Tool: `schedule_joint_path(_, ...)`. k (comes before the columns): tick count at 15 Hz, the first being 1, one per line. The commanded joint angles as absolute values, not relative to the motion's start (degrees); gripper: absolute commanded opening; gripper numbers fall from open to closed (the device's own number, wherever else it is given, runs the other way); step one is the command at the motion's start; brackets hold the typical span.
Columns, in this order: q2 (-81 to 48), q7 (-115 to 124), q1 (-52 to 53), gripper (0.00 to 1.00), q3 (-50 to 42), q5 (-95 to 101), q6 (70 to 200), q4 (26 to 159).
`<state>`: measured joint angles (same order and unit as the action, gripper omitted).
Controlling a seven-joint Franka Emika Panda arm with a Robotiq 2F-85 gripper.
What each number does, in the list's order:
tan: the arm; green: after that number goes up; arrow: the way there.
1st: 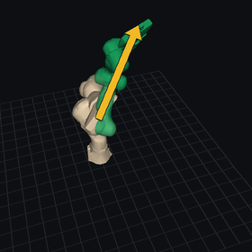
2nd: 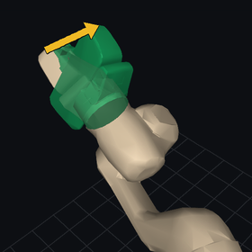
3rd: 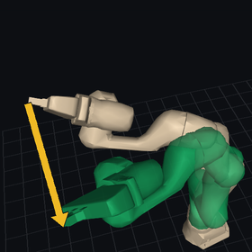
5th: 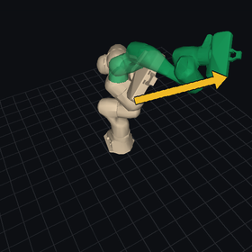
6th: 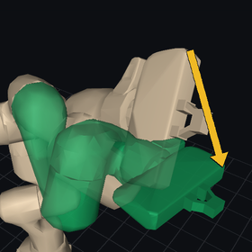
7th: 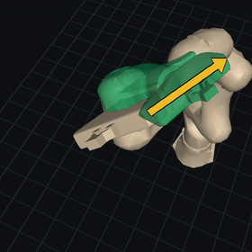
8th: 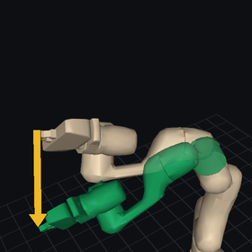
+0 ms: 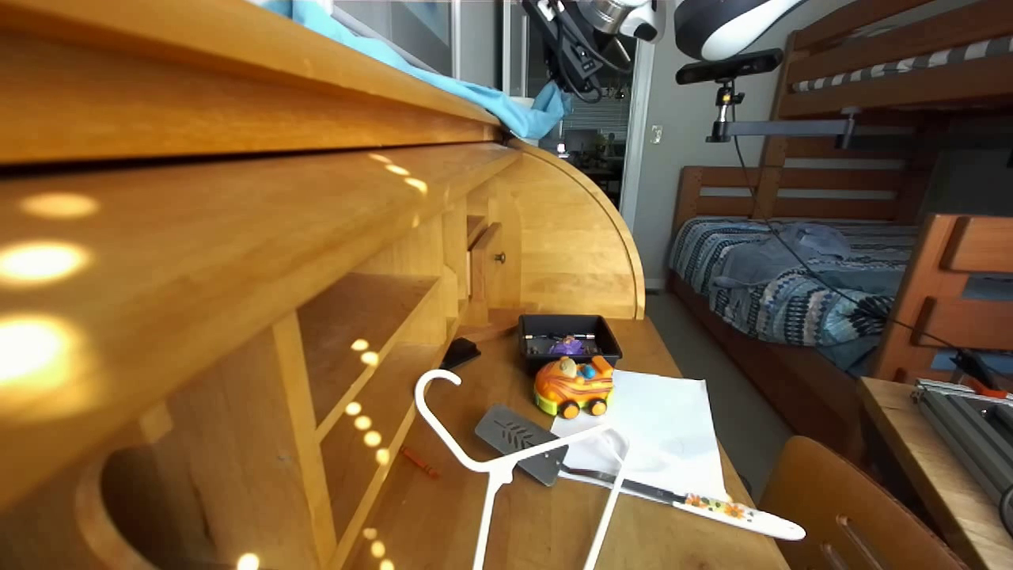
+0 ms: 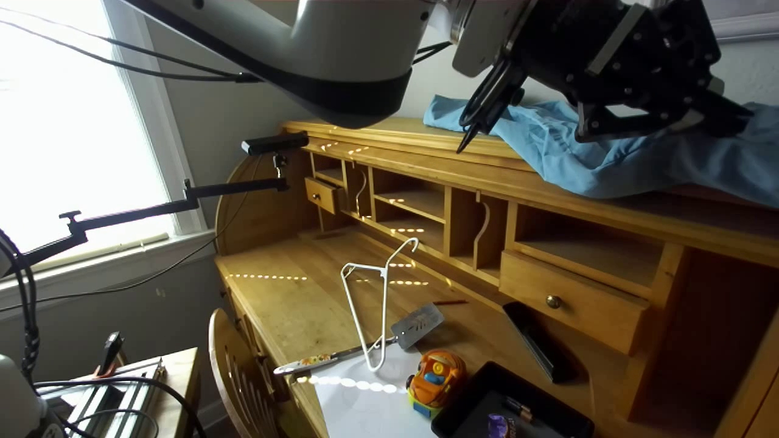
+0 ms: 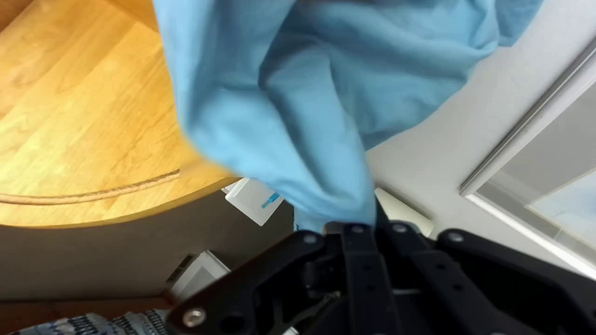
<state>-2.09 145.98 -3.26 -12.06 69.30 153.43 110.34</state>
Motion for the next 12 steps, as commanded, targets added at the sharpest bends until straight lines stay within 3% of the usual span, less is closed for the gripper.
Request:
schedule_joint_path(1, 0.71, 130.17, -4.79, 0.01, -9.42, 60.52, 154.23, 113.72)
schedule_joint_path(5, 2.64, 112.91, -4.46, 0.01, -8.03, 53.83, 150.69, 115.17)
schedule_joint_path(12, 4.40, 100.22, -5.91, 0.01, -8.17, 48.93, 144.46, 105.66)
